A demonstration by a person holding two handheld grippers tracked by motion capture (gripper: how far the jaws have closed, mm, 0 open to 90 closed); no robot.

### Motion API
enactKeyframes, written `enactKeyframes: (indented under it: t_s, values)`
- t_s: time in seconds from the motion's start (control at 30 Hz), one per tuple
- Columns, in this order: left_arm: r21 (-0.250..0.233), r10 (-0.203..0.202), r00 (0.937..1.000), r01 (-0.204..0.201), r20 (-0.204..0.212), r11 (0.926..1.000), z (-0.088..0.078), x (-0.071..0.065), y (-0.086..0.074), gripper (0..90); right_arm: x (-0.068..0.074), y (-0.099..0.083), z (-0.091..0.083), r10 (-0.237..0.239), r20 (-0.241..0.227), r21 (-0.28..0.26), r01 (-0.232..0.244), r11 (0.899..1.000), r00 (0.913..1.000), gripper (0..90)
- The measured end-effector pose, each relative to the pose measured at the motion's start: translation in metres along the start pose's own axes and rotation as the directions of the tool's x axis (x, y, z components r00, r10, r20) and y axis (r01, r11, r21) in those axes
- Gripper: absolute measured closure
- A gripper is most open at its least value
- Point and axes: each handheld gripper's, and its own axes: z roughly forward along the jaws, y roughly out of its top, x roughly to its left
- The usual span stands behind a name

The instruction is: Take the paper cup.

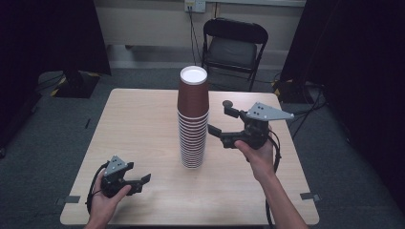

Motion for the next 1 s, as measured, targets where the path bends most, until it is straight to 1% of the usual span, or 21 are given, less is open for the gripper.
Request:
enactKeyframes:
  t_s: [0.2,0.23,0.27,0.3,0.37,0.57,0.63,0.7,0.77,0.87,1.0]
  values:
    - [-0.005,-0.002,1.0,0.002,0.005,1.0,0.0,0.0,0.0,16.7,0.002,0.02,0.011,-0.013,-0.022,-0.017,0.013,1.0,0.9997,13.6]
    - [-0.001,0.0,1.0,0.0,0.0,1.0,0.0,0.0,0.0,16.7,0.004,0.024,0.016,-0.02,-0.034,-0.012,0.02,1.0,0.9992,13.6]
    - [-0.001,0.0,1.0,0.0,0.0,1.0,0.0,0.0,0.0,16.7,0.004,0.024,0.016,-0.02,-0.034,-0.012,0.02,1.0,0.9992,13.6]
    - [-0.001,-0.001,1.0,0.001,0.0,1.0,0.0,0.0,0.0,16.7,0.005,0.028,0.02,-0.025,-0.032,-0.011,0.025,1.0,0.9992,13.5]
    - [-0.001,-0.002,1.0,0.002,-0.001,1.0,0.0,0.0,0.0,16.7,0.005,0.032,0.023,-0.026,-0.035,-0.016,0.026,1.0,0.999,13.5]
    - [0.002,-0.007,0.9999,0.007,-0.007,1.0,0.0,0.001,0.0,16.8,0.004,0.039,0.029,-0.026,-0.039,-0.031,0.024,0.999,0.9989,13.5]
    - [0.002,-0.004,1.0,0.004,-0.006,1.0,0.0,0.001,0.0,16.8,0.002,0.043,0.034,-0.026,-0.04,-0.032,0.025,0.999,0.9988,13.4]
    - [0.002,-0.005,1.0,0.005,-0.005,1.0,0.0,0.001,0.0,16.8,0.002,0.044,0.037,-0.026,-0.038,-0.033,0.025,0.999,0.9989,13.4]
    - [0.002,-0.007,1.0,0.007,-0.006,1.0,0.0,0.001,0.0,16.8,0.001,0.046,0.041,-0.025,-0.047,-0.038,0.023,0.999,0.9986,13.4]
    - [0.003,-0.008,1.0,0.008,-0.006,1.0,0.0,0.001,0.0,16.8,0.0,0.049,0.047,-0.021,-0.04,-0.034,0.019,0.999,0.999,11.1]
    - [0.001,-0.009,0.9999,0.009,-0.005,1.0,-0.001,0.002,0.0,16.8,-0.003,0.049,0.057,-0.017,-0.034,-0.024,0.017,1.0,0.9993,10.8]
